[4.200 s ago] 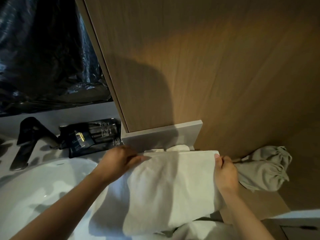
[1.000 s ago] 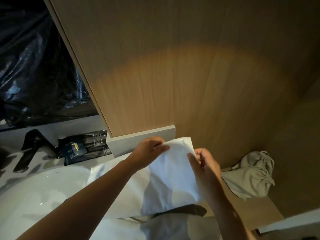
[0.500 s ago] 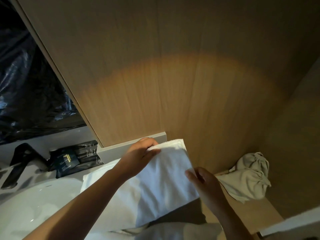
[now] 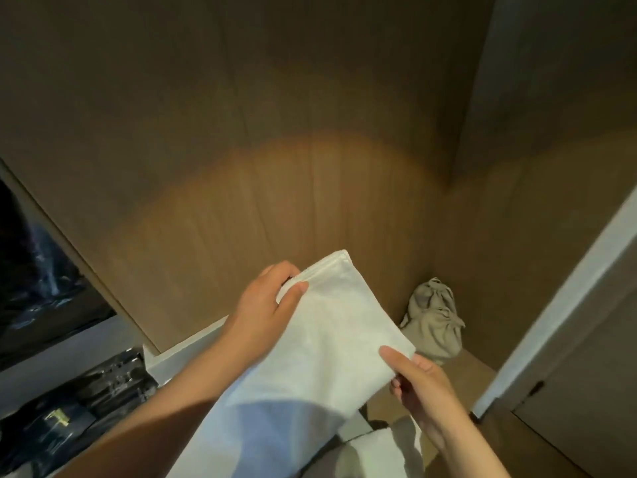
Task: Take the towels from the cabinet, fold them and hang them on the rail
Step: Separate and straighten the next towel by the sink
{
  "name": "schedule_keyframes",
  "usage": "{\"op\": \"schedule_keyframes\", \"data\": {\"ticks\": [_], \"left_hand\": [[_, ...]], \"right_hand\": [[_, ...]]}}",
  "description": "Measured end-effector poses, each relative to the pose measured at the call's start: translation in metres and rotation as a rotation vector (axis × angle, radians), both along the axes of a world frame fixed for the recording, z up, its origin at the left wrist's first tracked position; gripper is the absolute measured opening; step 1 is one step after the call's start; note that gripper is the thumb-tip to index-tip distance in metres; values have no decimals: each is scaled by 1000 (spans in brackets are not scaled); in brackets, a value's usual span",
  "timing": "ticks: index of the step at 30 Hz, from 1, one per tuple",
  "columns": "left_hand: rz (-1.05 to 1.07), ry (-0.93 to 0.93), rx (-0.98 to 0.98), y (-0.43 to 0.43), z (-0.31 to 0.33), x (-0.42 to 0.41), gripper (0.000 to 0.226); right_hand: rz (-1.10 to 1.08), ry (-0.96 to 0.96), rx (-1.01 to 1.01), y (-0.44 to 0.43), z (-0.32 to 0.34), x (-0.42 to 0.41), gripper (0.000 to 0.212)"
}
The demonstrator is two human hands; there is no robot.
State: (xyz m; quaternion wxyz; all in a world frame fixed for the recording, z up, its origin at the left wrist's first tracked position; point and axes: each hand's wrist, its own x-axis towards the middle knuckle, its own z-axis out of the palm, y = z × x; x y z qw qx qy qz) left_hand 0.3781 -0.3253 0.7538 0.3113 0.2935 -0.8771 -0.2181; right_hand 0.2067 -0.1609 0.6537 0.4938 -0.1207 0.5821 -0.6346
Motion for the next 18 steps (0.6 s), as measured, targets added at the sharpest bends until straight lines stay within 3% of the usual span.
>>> {"op": "schedule_keyframes", "data": {"ticks": [4,9,14,18], "left_hand": [[-103,98,17,18,22,-6,14],[-203,184,20,47,56,-18,12],[-292,306,40,88,95,-35,10],[-361,400,61,125,127,-55,8]], "right_hand": [[-91,96,-19,31,28,19,52],[-270,209,-54,71,74,23,25],[-472,496,-159,117,120,13,33],[-567,634,-244,158,159,-10,27]]}}
